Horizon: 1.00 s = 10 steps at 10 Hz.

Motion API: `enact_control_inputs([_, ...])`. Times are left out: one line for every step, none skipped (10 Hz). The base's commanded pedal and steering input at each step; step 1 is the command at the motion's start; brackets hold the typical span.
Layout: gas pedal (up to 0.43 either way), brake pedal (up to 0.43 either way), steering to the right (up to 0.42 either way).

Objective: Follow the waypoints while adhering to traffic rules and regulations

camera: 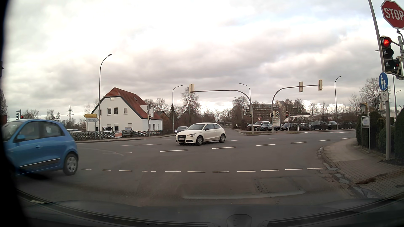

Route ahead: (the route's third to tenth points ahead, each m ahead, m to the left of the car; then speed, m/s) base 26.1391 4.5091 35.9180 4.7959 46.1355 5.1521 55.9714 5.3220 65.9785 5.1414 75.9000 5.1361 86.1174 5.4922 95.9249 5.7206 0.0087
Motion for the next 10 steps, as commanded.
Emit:
enact_control_inputs([0.0, 0.341, 0.004])
enact_control_inputs([0.0, 0.341, 0.004])
enact_control_inputs([0.0, 0.335, 0.004])
enact_control_inputs([0.0, 0.341, 0.004])
enact_control_inputs([0.0, 0.341, 0.004])
enact_control_inputs([0.0, 0.335, 0.004])
enact_control_inputs([0.0, 0.335, 0.004])
enact_control_inputs([0.0, 0.341, 0.004])
enact_control_inputs([0.0, 0.341, 0.004])
enact_control_inputs([0.0, 0.341, 0.004])
